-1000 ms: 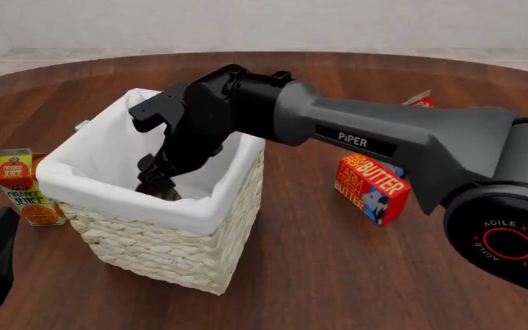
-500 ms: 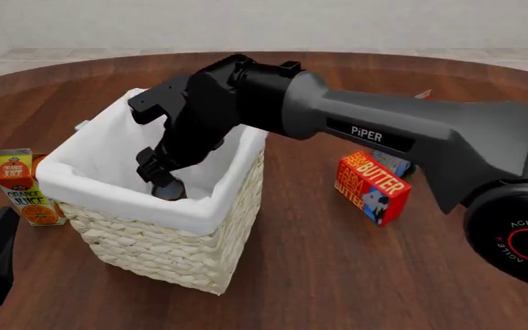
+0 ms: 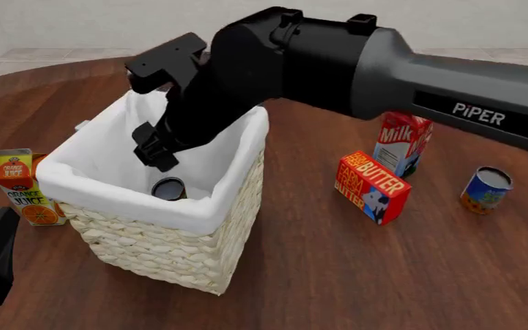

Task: Pick up the tomato sauce, and put it in the basket.

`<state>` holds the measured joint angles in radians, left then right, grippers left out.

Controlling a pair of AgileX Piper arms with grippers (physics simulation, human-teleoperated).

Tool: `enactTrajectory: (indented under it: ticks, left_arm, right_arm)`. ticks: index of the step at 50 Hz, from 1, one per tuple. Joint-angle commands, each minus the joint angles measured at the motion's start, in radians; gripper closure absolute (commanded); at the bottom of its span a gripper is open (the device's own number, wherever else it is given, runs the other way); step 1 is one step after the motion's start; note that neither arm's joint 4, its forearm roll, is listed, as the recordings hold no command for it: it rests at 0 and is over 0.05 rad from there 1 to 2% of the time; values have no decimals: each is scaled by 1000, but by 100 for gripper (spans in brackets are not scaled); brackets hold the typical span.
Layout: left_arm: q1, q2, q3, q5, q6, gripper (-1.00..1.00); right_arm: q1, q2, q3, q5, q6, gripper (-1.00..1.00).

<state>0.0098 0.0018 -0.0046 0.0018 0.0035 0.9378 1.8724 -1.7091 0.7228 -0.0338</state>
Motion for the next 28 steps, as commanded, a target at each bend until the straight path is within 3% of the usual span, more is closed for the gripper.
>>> enactTrajectory:
  ticks: [1, 28]
  left_arm:
    - [0, 0, 0, 0, 0, -100]
    - [0, 0, 0, 0, 0, -100]
  right_arm:
    - [16, -116, 82, -8, -2, -100]
    - [23, -412, 278, -17, 17, -100]
